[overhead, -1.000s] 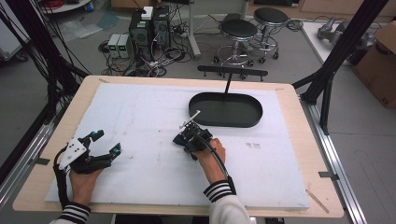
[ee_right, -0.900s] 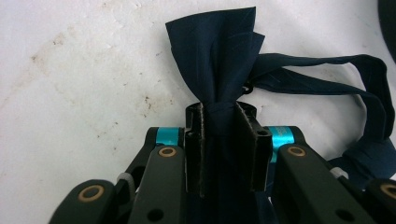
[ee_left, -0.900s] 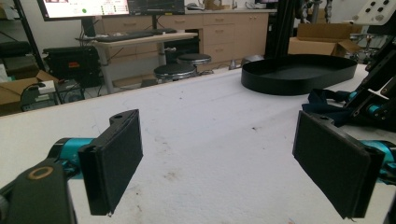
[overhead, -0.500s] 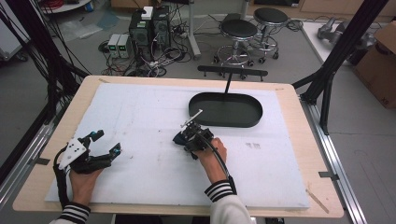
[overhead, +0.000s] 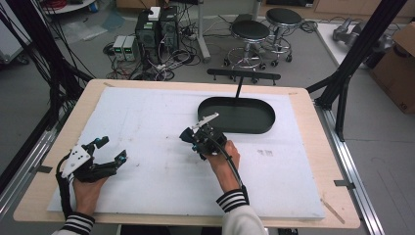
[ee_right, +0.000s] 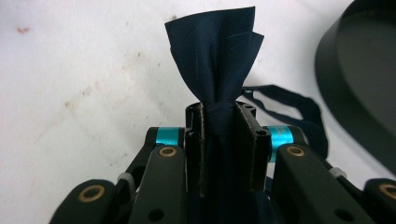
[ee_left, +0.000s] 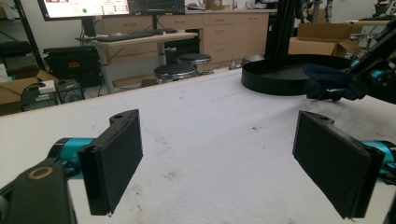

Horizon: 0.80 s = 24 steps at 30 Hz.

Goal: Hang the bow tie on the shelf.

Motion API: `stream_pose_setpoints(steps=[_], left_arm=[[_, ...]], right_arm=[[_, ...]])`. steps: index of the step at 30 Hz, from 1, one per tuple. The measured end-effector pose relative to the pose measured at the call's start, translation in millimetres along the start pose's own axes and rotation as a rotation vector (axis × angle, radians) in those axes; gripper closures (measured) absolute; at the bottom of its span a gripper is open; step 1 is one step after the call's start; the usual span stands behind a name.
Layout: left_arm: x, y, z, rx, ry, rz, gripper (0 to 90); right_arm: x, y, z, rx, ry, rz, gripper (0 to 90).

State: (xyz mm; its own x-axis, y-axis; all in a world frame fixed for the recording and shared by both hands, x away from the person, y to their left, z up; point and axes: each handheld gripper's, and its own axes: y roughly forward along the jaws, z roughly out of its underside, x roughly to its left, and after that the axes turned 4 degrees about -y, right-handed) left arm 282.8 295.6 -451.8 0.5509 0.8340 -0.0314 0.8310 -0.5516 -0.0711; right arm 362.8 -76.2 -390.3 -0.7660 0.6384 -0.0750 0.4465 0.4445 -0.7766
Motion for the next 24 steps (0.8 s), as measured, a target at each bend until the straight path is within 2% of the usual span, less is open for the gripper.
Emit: stream_pose_setpoints(steps=[10, 12, 13, 14, 15, 19, 24], left_arm=[[0.1, 0.0, 0.0, 0.0, -0.001, 0.0, 16.3], [0.0, 0.1, 0.0, -0.002, -0.003, -0.001, 16.3], [0.1, 0.0, 0.0, 0.0, -0.001, -0.001, 16.3], [0.1, 0.0, 0.0, 0.0, 0.0, -0.001, 16.3], [0.1, 0.0, 0.0, 0.0, 0.0, -0.001, 16.3], [0.0, 0.0, 0.0, 0.0, 0.0, 0.0, 16.3], [0.0, 0.0, 0.0, 0.001, 0.0, -0.001, 16.3]], right_arm=[[1.8, -11.4, -2.6, -0.107, -0.029, 0.046, 74.7], [1.5, -15.8, -3.4, -0.167, -0.018, 0.044, 74.7], [1.5, -15.8, -3.4, -0.167, -0.018, 0.044, 74.7], [1.5, -19.8, -3.9, -0.21, -0.014, 0.047, 74.7], [1.5, -19.8, -3.9, -0.21, -0.014, 0.047, 74.7], [-0.2, -29.3, -3.5, -0.29, -0.006, 0.067, 74.7], [-4.5, -36.1, -3.9, -0.341, 0.008, 0.074, 74.8]])
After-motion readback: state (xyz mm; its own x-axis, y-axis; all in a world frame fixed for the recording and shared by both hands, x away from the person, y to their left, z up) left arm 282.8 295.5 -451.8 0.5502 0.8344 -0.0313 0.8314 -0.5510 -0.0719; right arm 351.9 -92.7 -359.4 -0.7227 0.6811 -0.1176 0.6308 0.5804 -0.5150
